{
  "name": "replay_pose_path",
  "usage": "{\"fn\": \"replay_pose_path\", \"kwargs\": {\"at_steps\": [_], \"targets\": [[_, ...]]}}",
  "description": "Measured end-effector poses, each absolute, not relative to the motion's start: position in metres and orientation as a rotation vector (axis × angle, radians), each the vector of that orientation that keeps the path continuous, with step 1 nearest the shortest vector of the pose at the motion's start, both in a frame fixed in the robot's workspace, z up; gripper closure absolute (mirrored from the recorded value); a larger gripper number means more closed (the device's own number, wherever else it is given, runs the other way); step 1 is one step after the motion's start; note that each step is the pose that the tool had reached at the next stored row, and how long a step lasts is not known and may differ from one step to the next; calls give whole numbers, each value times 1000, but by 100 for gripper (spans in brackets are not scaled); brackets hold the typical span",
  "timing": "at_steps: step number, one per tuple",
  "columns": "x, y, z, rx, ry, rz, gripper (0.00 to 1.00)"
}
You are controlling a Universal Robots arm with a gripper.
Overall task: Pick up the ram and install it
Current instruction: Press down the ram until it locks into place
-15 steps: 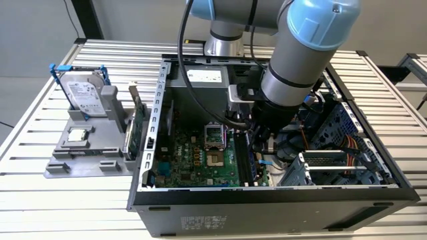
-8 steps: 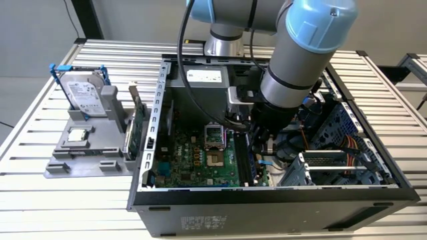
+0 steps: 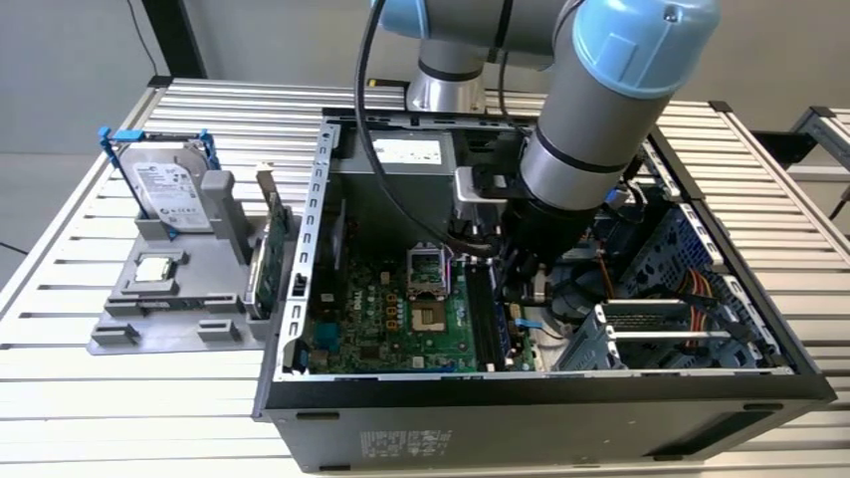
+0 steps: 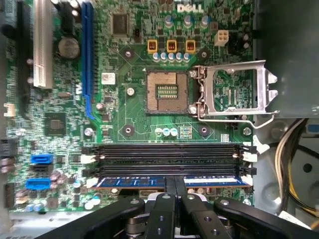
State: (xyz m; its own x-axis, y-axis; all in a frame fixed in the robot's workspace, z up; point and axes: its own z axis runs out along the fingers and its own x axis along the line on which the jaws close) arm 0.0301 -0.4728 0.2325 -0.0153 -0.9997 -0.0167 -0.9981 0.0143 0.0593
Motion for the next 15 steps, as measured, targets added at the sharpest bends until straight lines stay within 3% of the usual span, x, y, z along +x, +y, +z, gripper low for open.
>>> {"fn": "replay_pose_path", "kwargs": {"at_steps": [15], "targets": [[30, -473, 284, 2182, -2214, -87, 100]]}}
